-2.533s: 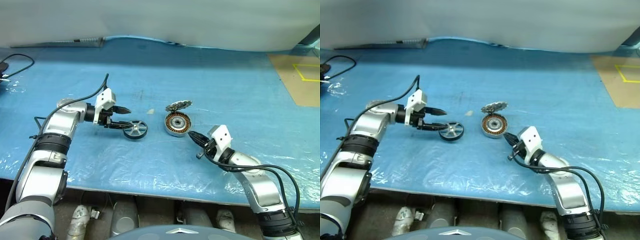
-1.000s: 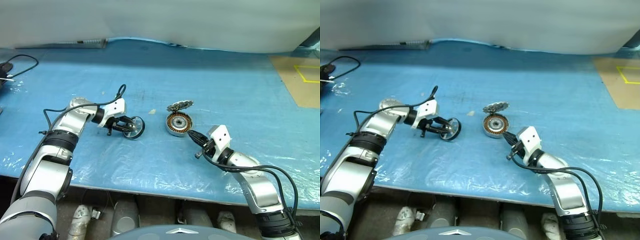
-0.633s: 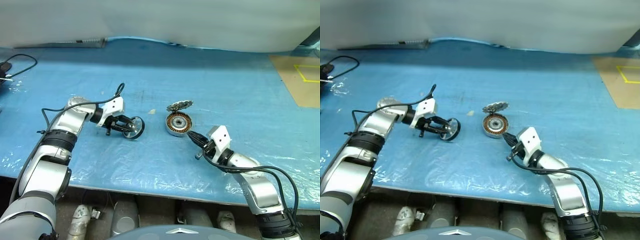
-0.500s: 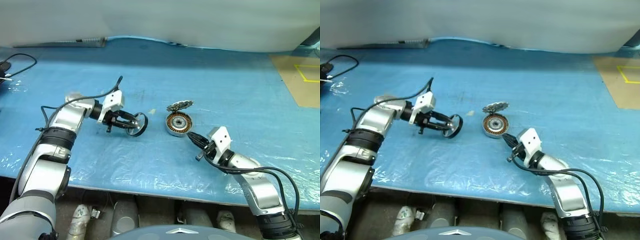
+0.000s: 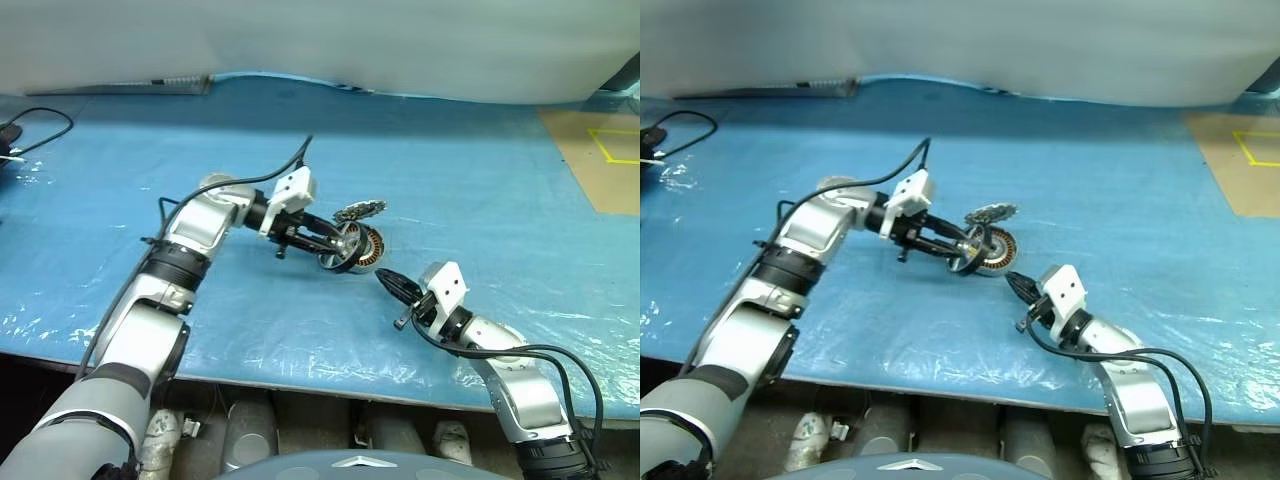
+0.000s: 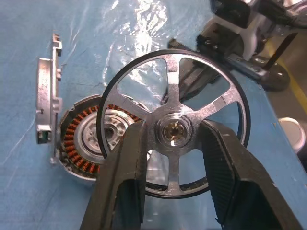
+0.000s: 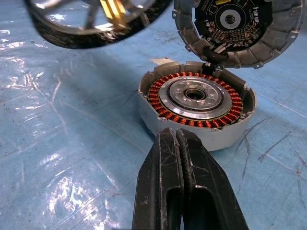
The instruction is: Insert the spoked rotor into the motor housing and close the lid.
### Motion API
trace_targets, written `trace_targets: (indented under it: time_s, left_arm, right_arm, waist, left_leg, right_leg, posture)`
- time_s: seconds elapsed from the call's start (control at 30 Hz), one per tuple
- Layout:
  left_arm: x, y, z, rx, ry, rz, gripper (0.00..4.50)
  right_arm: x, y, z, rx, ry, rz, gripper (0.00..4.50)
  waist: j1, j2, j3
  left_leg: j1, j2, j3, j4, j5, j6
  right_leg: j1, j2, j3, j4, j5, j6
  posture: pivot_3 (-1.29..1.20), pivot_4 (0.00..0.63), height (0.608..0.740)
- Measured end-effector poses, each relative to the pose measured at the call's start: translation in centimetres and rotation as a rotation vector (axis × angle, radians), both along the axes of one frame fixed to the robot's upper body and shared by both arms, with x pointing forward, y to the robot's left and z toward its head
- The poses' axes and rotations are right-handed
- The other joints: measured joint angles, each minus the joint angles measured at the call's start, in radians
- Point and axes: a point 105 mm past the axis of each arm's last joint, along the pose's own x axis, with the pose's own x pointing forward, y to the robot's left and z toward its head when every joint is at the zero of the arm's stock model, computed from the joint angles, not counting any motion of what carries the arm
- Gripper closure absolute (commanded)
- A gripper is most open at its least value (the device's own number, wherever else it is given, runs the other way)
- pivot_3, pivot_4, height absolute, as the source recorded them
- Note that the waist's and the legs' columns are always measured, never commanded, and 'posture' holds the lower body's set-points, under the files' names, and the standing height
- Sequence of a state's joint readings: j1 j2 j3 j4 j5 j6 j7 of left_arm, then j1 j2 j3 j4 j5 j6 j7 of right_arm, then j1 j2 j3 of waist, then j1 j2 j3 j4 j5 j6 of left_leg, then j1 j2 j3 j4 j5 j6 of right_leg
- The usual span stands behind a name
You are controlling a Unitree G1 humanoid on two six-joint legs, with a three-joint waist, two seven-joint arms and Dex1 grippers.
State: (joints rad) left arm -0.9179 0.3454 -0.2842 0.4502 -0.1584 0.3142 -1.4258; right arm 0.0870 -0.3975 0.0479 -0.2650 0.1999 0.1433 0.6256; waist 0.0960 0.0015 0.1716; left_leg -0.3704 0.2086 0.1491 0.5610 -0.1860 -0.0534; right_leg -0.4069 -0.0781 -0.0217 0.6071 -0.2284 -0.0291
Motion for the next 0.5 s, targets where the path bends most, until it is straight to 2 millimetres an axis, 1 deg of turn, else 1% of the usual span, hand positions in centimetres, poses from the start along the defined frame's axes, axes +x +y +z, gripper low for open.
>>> trace_targets:
  time_s: [0.1, 0.2, 0.3, 0.37, 0.5]
  left_arm:
    - [0.8, -1.7, -0.4, 0.022, -0.050, 0.030, 3.16]
    - [1.3, -2.7, -1.1, 0.048, -0.084, 0.048, 3.16]
    - [1.9, -3.2, -1.8, 0.085, -0.113, 0.076, 3.16]
    - [2.3, -3.1, -2.2, 0.108, -0.136, 0.090, 3.16]
    - [2.8, -3.0, -2.0, 0.126, -0.170, 0.099, 3.16]
  right_arm:
    - [0.0, 0.0, 0.0, 0.009, -0.006, -0.010, 4.50]
    - [0.1, -0.1, -0.2, 0.010, -0.003, -0.026, 4.50]
    - [0.2, -0.1, -0.3, 0.011, -0.008, -0.036, 4.50]
    - [0.2, -0.1, -0.3, 0.011, -0.011, -0.042, 4.50]
    - [0.3, -0.2, -0.4, 0.006, -0.008, -0.050, 4.50]
  waist:
    - [-0.001, 0.000, 0.000]
    - [-0.002, 0.000, 0.000]
    - [-0.001, 0.000, 0.000]
    - [-0.001, -0.001, 0.000]
    - [0.000, -0.001, 0.000]
  left_leg:
    - [0.000, 0.000, 0.000, 0.000, 0.000, 0.000]
    - [0.000, 0.000, 0.000, 0.000, 0.001, 0.001]
    - [0.000, 0.000, 0.000, 0.000, 0.001, 0.001]
    - [0.000, 0.000, -0.001, 0.000, 0.001, 0.001]
    - [0.000, 0.000, -0.001, 0.000, 0.001, 0.001]
  right_leg:
    - [0.000, 0.000, 0.000, 0.000, 0.000, 0.000]
    - [0.000, 0.001, 0.000, 0.000, 0.000, 0.000]
    - [0.000, 0.001, 0.000, 0.000, 0.000, 0.000]
    - [0.000, 0.001, 0.000, 0.000, 0.000, 0.000]
    - [0.000, 0.001, 0.000, 0.000, 0.000, 0.000]
  posture:
    - [0.00, 0.150, 0.740]
    - [0.00, 0.150, 0.740]
    - [0.00, 0.150, 0.740]
    - [0.00, 0.150, 0.740]
    - [0.00, 0.150, 0.740]
